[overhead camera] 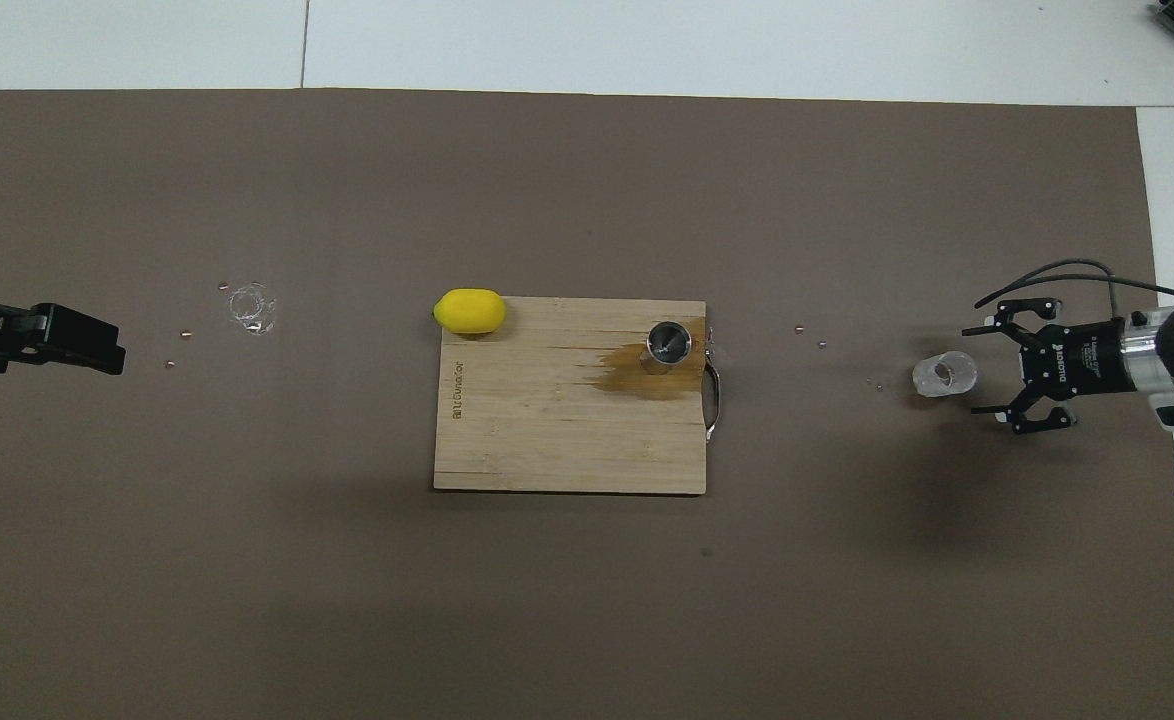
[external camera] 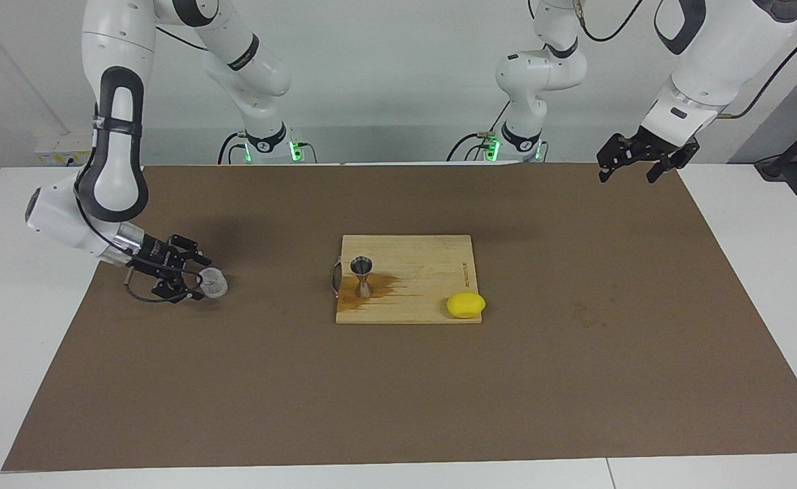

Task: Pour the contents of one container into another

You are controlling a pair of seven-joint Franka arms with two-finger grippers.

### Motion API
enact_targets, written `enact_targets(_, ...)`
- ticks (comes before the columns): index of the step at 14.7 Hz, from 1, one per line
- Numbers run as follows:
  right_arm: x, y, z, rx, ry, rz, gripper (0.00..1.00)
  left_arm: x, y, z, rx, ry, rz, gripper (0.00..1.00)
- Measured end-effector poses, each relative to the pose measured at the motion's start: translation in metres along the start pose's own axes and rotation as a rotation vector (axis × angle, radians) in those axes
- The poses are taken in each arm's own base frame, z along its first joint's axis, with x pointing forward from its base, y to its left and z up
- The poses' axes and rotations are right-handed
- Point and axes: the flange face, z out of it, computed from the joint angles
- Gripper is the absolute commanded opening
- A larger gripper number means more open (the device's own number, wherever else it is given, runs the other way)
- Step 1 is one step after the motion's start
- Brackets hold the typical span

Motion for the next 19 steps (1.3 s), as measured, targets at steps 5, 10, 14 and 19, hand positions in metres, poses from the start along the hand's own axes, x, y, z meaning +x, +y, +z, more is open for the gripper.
enact_targets(5, -0.077, -0.007, -0.014, -0.182, 0.15, -0.273, 1.0, 0.0, 0.0, 0.0, 0.0, 0.0, 0.0, 1.0)
enact_targets(10, -0.155, -0.018, 0.004, -0.339, 0.202, -0.78, 1.0, 0.0, 0.0, 0.0, 0.0, 0.0, 0.0, 1.0)
enact_targets(14, -0.221, -0.038, 0.004, -0.439, 0.325, -1.078, 1.0, 0.0, 0.0, 0.0, 0.0, 0.0, 0.0, 1.0)
enact_targets(19, -0.303, -0.044, -0.076, -0.432, 0.484, -1.201, 1.0, 0.0, 0.0, 0.0, 0.0, 0.0, 0.0, 1.0)
